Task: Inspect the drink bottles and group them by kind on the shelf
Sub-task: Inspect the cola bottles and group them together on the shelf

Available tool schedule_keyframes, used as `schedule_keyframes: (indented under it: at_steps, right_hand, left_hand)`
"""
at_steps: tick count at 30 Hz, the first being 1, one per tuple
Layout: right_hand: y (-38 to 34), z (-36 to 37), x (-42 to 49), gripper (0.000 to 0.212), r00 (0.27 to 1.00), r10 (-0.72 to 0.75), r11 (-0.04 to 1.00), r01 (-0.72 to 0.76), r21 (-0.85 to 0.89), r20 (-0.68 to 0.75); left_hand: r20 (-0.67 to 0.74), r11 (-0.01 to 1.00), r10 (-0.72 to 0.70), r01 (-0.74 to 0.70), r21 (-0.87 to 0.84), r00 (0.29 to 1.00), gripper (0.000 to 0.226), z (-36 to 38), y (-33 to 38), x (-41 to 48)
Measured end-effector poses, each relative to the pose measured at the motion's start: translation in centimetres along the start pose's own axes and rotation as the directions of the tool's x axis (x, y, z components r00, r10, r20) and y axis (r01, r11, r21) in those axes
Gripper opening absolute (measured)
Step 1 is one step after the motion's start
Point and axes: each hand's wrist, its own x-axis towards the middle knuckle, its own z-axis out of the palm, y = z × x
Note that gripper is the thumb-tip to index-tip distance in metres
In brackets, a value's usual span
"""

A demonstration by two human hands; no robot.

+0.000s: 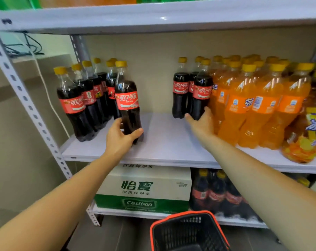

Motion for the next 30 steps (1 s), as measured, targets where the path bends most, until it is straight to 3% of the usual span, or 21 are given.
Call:
schedule_keyframes:
  at_steps: [6,9,12,14,18,22,30]
  right_hand:
    - [1.1,2.5,3.2,0.091,0.990,0.040,0.999,-0.044,-0.027,-0.138]
    - [0.9,2.9,3.9,0.084,0.976,0.076,0.975,-0.116,-0.191,-0.204]
    - [0.1,3.1,4.0,0.072,0.970,0.108,0.955,-0.162,-0.248,-0.219]
    - [-0.2,3.3,3.7,0.072,0.976,0.117,0.963,-0.158,-0.220,-0.185]
    - [0.1,3.1,2.4,0.062,0.997,0.015,1.000,-0.015,0.005,-0.071]
    - [0.3,2.5,1.0,0.058,0.997,-0.059,0.997,0.057,0.055,0.039]
    - [0.4,1.5,-1.3,0.055,0.964,-0.140,0.985,0.110,0.136,0.228]
  left_hand:
    - [-0.131,0.983,0.001,0.024,0.184,0.991,0.064,-1.8,-3.0,5.3]
    - [-0.116,0.983,0.018,0.004,0.184,0.993,0.068,-2.2,-4.0,6.9]
    - [-0.086,0.985,0.035,-0.020,0.170,0.996,0.075,-2.3,-4.1,8.2]
    - [-0.075,0.987,0.029,-0.017,0.163,0.997,0.075,-2.3,-4.1,8.7]
    - [-0.062,0.982,0.034,-0.022,0.187,0.997,0.073,-2.3,-4.5,8.8]
    - [-0.146,0.984,-0.012,0.037,0.173,0.989,0.068,-2.1,-5.0,8.5]
    - [-0.150,0.971,-0.021,0.056,0.231,0.988,0.069,-2.4,-4.3,7.8]
